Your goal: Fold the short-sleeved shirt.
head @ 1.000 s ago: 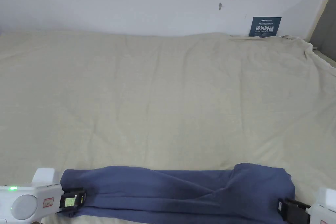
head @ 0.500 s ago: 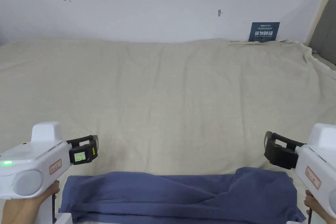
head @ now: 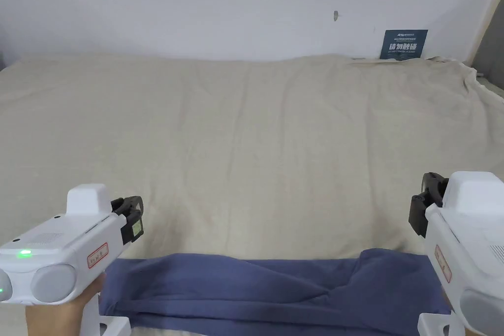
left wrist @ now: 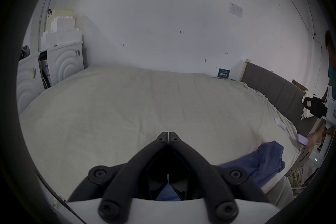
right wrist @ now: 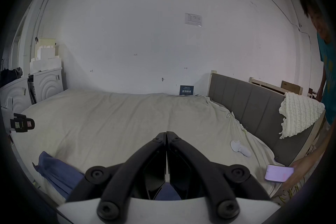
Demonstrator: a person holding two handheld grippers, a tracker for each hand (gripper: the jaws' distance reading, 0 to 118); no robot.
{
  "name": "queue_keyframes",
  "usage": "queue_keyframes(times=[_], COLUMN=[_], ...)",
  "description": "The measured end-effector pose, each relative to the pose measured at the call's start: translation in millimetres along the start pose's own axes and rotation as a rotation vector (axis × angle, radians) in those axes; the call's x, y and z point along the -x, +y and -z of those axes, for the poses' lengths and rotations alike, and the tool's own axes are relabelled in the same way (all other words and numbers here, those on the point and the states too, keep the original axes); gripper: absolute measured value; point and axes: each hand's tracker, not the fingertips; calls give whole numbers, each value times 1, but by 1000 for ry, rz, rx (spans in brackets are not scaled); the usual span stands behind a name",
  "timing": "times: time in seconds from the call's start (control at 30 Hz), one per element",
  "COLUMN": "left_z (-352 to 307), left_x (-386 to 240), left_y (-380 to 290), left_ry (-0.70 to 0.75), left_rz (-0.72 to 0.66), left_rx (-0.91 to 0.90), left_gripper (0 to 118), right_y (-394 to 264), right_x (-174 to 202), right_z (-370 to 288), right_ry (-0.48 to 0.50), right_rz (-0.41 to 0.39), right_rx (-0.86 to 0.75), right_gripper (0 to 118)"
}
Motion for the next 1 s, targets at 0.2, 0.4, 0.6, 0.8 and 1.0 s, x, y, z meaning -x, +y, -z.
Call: queue_keyframes(times=[0.2, 0.4, 0.6, 0.8, 1.0], left_z=[8, 22, 43, 56, 75], left_x=[40, 87, 131, 139, 137], left_y=[-2, -14, -40, -66, -81], left_ry=[-57, -75, -127, -115, -165], left_rz=[-93, -117, -301, -348, -360], left_rx=[137, 287, 464, 496, 560], left_gripper=[0, 0, 35, 104, 101], right_y=[-2, -3, -5, -10, -16], right_x=[-4, -5, -3, 1, 5], right_z=[4, 5, 8, 13, 15], right_ry=[7, 7, -3, -4, -5], right_rz=[6, -6, -19, -30, -30], right_rx=[25, 50, 70, 100, 134], right_gripper=[0, 0, 0, 0, 0])
